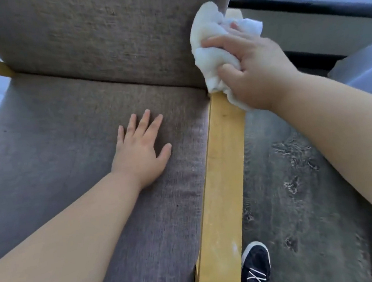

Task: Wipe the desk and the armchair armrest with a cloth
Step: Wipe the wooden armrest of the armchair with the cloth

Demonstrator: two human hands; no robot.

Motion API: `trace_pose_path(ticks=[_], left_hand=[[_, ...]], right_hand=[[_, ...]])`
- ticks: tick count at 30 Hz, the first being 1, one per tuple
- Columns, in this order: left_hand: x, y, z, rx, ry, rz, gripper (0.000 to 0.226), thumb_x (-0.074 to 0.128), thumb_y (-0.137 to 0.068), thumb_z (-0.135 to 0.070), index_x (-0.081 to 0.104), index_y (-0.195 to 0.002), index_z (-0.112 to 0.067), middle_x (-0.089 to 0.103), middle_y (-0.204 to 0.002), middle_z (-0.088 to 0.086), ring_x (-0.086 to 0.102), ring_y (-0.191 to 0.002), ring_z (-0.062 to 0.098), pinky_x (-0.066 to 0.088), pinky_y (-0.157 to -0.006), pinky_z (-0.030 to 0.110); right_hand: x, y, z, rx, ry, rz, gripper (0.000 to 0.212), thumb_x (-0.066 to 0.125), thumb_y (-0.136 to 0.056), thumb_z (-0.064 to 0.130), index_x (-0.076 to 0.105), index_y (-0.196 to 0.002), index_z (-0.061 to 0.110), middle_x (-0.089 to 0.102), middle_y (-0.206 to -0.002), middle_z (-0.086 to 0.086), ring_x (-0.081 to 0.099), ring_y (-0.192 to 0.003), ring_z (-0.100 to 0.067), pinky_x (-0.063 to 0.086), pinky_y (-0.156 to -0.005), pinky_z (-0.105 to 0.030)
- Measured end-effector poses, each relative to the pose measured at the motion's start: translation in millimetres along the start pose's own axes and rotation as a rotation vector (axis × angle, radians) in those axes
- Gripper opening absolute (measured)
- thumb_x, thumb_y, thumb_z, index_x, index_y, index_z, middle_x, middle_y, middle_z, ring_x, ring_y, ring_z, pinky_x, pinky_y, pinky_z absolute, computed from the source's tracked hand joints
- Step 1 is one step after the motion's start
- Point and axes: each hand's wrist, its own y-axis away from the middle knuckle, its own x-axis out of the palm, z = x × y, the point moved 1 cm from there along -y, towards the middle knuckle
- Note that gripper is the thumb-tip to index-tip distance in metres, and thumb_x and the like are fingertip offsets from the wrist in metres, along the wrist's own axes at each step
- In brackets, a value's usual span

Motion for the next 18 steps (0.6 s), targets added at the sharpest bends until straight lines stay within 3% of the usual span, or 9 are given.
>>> trace_pose_path(ticks=[2,6,11,18], left_hand=[[12.9,2.0,2.2,0.01,-0.072,-0.01,0.078,0.022,-0.094,-0.066,0.008,-0.165,-0.035,0.002,-0.175,0.0,-0.002,-0.16,0.029,-0.001,-0.128,0.057],[24.0,4.7,2.0,0.022,-0.118,-0.104,0.075,0.029,-0.097,-0.062,0.017,-0.165,-0.031,0.011,-0.175,0.003,0.007,-0.16,0.032,0.005,-0.127,0.058],[26.6,5.6,1.9,0.041,-0.121,-0.149,0.075,0.035,-0.096,-0.058,0.025,-0.164,-0.028,0.017,-0.173,0.005,0.013,-0.159,0.034,0.008,-0.127,0.058],[22.3,7.8,0.1,0.036,-0.144,-0.136,0.076,0.034,-0.095,-0.058,0.027,-0.164,-0.026,0.018,-0.173,0.006,0.014,-0.159,0.035,0.008,-0.128,0.057]], right_hand=[[5.4,1.3,-5.0,-0.047,0.094,0.068,0.056,0.049,-0.094,0.042,0.045,-0.149,0.046,0.037,-0.167,0.012,0.016,-0.16,-0.02,0.025,-0.112,-0.034],[9.9,4.8,-6.6,-0.035,0.169,0.132,0.081,0.058,-0.084,0.07,0.031,-0.158,0.049,0.016,-0.176,0.003,0.002,-0.163,-0.028,0.014,-0.128,-0.052],[16.1,8.6,1.0,-0.077,0.155,0.032,0.061,0.062,-0.084,0.051,0.06,-0.142,0.033,0.036,-0.167,-0.001,0.017,-0.16,-0.029,0.012,-0.13,-0.042],[22.2,27.8,8.1,-0.032,0.108,0.022,0.051,0.074,-0.088,0.036,0.064,-0.138,0.031,0.035,-0.168,0.001,0.014,-0.161,-0.028,0.01,-0.13,-0.038]])
